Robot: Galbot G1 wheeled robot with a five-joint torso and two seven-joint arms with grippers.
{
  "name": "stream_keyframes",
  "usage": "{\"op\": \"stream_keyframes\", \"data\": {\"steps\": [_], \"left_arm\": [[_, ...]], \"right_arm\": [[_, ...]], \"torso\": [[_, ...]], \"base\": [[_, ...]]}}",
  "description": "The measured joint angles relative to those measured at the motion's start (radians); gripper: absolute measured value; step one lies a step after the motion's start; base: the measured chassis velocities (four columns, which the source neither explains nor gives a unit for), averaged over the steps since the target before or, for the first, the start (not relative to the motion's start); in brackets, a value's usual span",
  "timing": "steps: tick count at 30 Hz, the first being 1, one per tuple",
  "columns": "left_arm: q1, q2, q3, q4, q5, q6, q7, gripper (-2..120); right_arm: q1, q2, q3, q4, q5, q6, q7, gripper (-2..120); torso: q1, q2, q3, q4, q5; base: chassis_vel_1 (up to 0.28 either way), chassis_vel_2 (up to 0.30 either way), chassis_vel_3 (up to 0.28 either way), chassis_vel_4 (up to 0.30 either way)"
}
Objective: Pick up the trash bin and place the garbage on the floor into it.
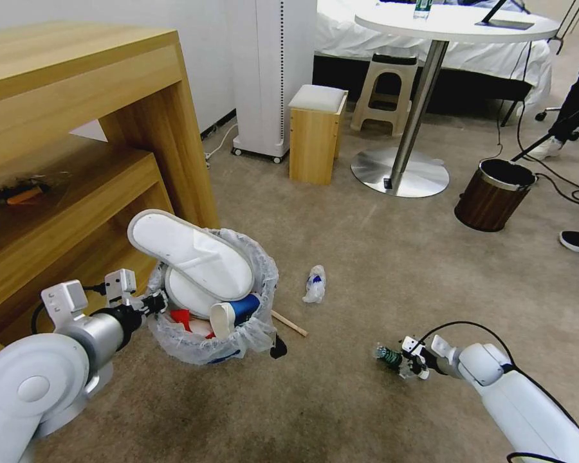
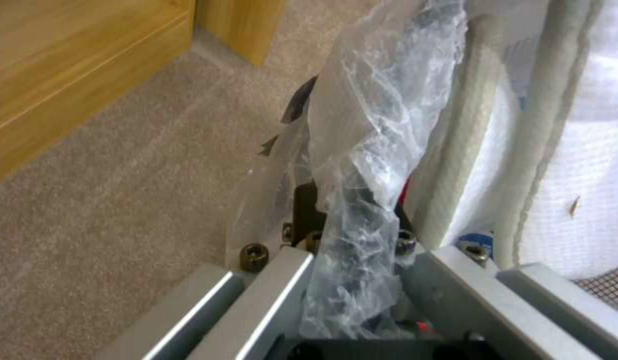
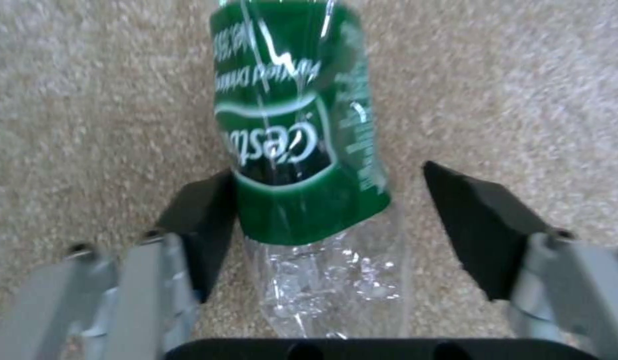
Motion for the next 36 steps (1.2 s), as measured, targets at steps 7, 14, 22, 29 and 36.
{"op": "stream_keyframes", "data": {"steps": [7, 14, 22, 29, 36], "left_arm": [[-0.003, 0.000, 0.004, 0.003, -0.001, 0.000, 0.000, 0], [-0.001, -0.003, 0.007, 0.002, 0.001, 0.000, 0.000, 0], [0.006, -0.002, 0.023, 0.000, 0.013, 0.000, 0.001, 0], [0.011, 0.003, 0.054, 0.009, 0.039, 0.000, 0.014, 0], [0.023, 0.006, 0.086, 0.019, 0.054, 0.000, 0.025, 0]], "right_arm": [[0.008, 0.015, 0.001, -0.038, -0.033, 0.025, -0.011, 44], [0.010, 0.017, 0.006, -0.051, -0.036, 0.048, -0.014, 28], [-0.004, -0.007, 0.027, 0.051, 0.113, 0.063, -0.015, 11], [-0.002, -0.060, 0.041, 0.280, 0.292, 0.038, -0.014, 4], [0.099, -0.073, 0.015, 0.432, 0.572, 0.142, -0.008, 4]], "torso": [[0.000, 0.000, 0.000, -0.0001, -0.0003], [0.000, 0.000, 0.000, 0.0000, -0.0004], [0.000, 0.000, 0.000, 0.0000, 0.0003], [0.000, 0.000, 0.000, -0.0002, 0.0001], [0.000, 0.000, 0.000, 0.0000, -0.0001]], "base": [[0.000, 0.000, 0.000, 0.000], [0.000, 0.000, 0.000, 0.000], [0.000, 0.000, 0.000, 0.000], [0.000, 0.000, 0.000, 0.000], [0.000, 0.000, 0.000, 0.000]]}}
